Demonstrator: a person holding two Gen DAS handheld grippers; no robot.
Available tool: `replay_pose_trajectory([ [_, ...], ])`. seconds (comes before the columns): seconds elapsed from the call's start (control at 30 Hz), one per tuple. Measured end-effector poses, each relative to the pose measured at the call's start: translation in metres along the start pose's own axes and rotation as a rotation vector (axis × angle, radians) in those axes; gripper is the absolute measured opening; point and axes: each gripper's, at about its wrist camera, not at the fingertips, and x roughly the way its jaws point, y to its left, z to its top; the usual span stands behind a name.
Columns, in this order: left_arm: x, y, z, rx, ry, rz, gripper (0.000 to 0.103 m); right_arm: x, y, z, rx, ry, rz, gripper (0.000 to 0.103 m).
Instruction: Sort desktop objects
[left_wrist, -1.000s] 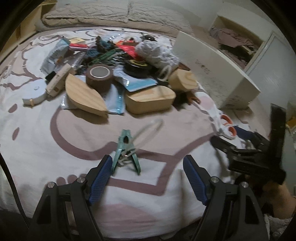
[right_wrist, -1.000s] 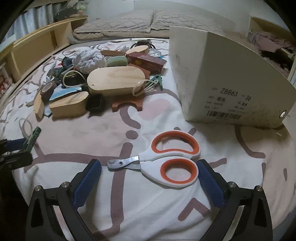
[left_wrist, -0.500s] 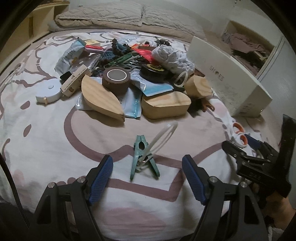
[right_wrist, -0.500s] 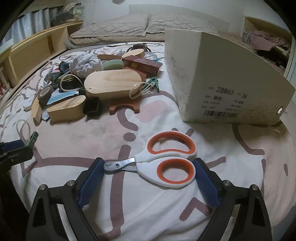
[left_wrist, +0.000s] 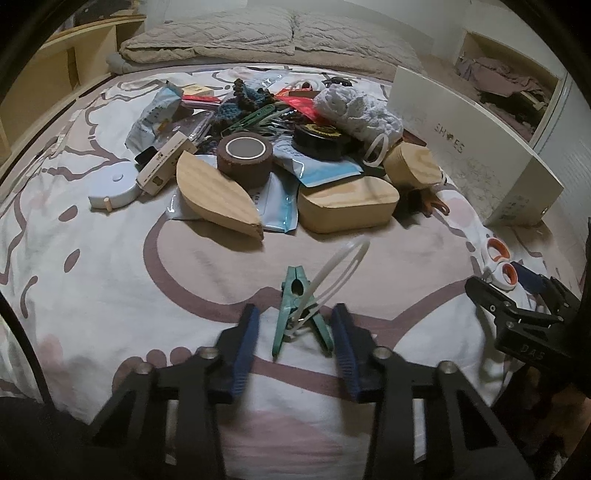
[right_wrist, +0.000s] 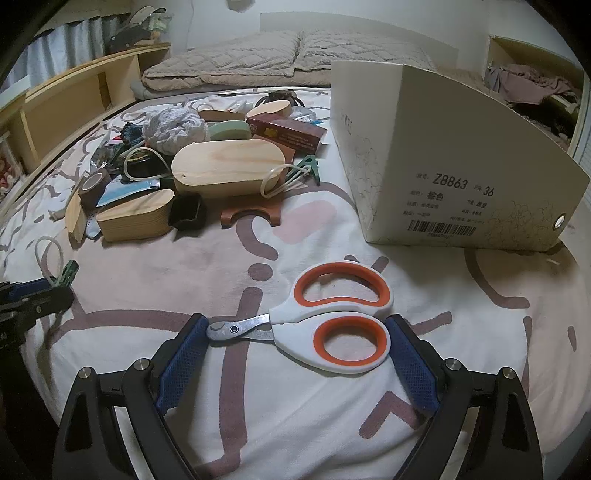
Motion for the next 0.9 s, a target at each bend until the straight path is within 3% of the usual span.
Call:
replay_pose_trajectory([
  [0.07,-0.001,0.001,0.000,-0.005,-0.002,-0.004,0.030,-0.002,0.000,-0.001,-0.003,-0.008,0.005,0.095],
  [0.57,-0.012,-0.007,-0.002,-0.016,-0.013,-0.059,0.029,-0.013,0.001,-0.002,0.030,-0.013,0.060,0.094],
  [0.9,-0.022,-0.012,-0.002,-0.013,-0.043,-0.082,0.029,-0.031,0.004,0.007,0.020,-0.064,0.086,0.094],
])
